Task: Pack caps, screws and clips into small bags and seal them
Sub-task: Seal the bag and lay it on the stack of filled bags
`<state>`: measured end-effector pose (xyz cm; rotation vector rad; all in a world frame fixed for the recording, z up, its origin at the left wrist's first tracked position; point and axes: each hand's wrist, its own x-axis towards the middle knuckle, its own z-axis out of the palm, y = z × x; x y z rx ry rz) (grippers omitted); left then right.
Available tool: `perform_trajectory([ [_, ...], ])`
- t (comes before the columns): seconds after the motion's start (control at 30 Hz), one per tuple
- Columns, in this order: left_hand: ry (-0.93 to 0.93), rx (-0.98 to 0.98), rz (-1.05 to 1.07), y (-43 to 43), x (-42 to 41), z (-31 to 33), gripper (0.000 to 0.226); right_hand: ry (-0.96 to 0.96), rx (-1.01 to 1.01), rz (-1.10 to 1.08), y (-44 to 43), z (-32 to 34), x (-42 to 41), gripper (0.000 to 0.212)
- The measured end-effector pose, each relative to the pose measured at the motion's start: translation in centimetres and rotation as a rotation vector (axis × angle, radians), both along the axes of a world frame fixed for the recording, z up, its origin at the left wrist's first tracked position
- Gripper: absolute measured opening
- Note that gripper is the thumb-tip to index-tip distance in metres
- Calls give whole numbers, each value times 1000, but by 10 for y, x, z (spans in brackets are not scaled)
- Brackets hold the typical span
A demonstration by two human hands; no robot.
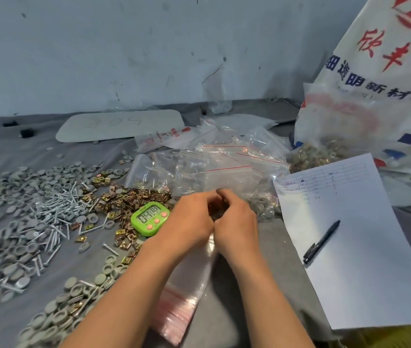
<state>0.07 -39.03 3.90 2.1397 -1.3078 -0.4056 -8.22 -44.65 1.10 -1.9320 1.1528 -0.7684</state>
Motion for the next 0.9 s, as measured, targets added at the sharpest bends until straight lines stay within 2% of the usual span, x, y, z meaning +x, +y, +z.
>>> perform_trajectory([
  [0.07, 2, -9, -13, 8, -1, -1, 54, -95, 27, -37, 0, 6, -7, 59],
  [0.13, -10, -59, 14, 20, -1, -3, 60, -184, 10, -97, 3, 13, -14, 56],
  [0.2, -27, -83, 45, 38, 4, -6, 57, -186, -34, -63, 9, 18, -22, 48],
  [0.27, -8, -69, 88, 62, 12, -7, 46, -82, -45, 98, 17, 19, -27, 39],
  [0.37, 66, -84, 124, 101, 18, -11, 34, 226, 26, 389, 33, 17, -32, 18],
  [0.43, 70, -51, 125, 123, 16, -17, 27, 405, 31, 494, 41, 16, -30, 36],
  [0.5, 37, 15, 95, 138, 10, -24, 17, 465, 16, 526, 47, 20, -24, 52],
  [0.67, -182, 19, 15, 151, -3, -38, 43, 606, -155, 586, 53, 28, -17, 65],
  [0.77, -164, -12, 37, 151, -3, -41, 47, 675, -163, 577, 53, 31, -15, 75],
  [0.9, -112, -24, 63, 152, -4, -44, 64, 665, -140, 560, 50, 25, -16, 74],
])
